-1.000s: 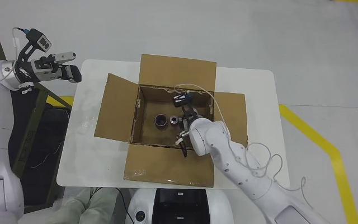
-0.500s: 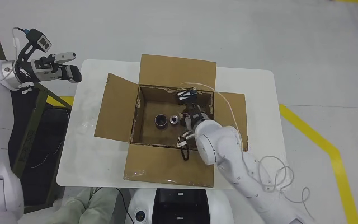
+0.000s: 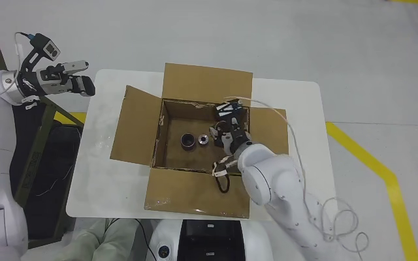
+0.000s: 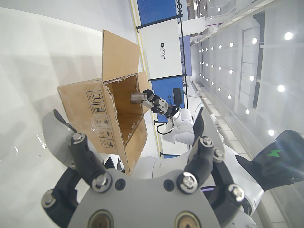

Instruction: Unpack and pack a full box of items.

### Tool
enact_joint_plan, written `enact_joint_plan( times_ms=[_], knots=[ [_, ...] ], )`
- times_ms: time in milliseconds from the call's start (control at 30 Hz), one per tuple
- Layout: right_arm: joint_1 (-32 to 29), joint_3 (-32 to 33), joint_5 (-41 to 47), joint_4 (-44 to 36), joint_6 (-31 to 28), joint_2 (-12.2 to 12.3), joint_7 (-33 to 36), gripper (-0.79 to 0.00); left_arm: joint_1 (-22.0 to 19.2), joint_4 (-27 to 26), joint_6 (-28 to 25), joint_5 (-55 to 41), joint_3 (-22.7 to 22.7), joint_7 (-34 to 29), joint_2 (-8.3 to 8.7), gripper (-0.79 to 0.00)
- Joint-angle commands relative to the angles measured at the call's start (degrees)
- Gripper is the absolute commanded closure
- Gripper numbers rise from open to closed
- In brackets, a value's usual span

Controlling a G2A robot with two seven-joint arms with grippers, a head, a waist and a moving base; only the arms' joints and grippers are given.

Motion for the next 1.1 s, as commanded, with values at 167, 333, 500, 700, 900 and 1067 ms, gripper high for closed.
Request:
enact_joint_plan(
  times_ms=[167, 333, 500, 700, 900, 1067],
  knots=[
    [-3.44, 2.70, 1.55, -4.52, -3.06, 0.42, -1.38, 0.000, 0.00, 0.00, 0.00, 0.00, 0.00, 0.00, 0.00, -0.785],
    [-5.58, 5.50, 2.02, -7.29, -4.42, 0.81, -2.10, 0.000, 0.00, 0.00, 0.00, 0.00, 0.00, 0.00, 0.00, -0.785],
    [-8.58, 9.78, 3.11, -11.28, -6.20, 1.39, -2.47, 0.000, 0.00, 0.00, 0.00, 0.00, 0.00, 0.00, 0.00, -0.785],
    [-12.10, 16.34, 3.66, -15.21, -7.26, 2.08, -3.36, 0.000, 0.00, 0.00, 0.00, 0.00, 0.00, 0.00, 0.00, -0.785],
    [-14.33, 22.01, 5.83, -16.64, -7.67, 2.49, -4.96, 0.000, 0.00, 0.00, 0.00, 0.00, 0.00, 0.00, 0.00, -0.785],
    [-15.32, 27.91, 11.50, -16.19, -8.52, 2.78, -6.32, 0.000, 0.00, 0.00, 0.00, 0.00, 0.00, 0.00, 0.00, -0.785]
  ],
)
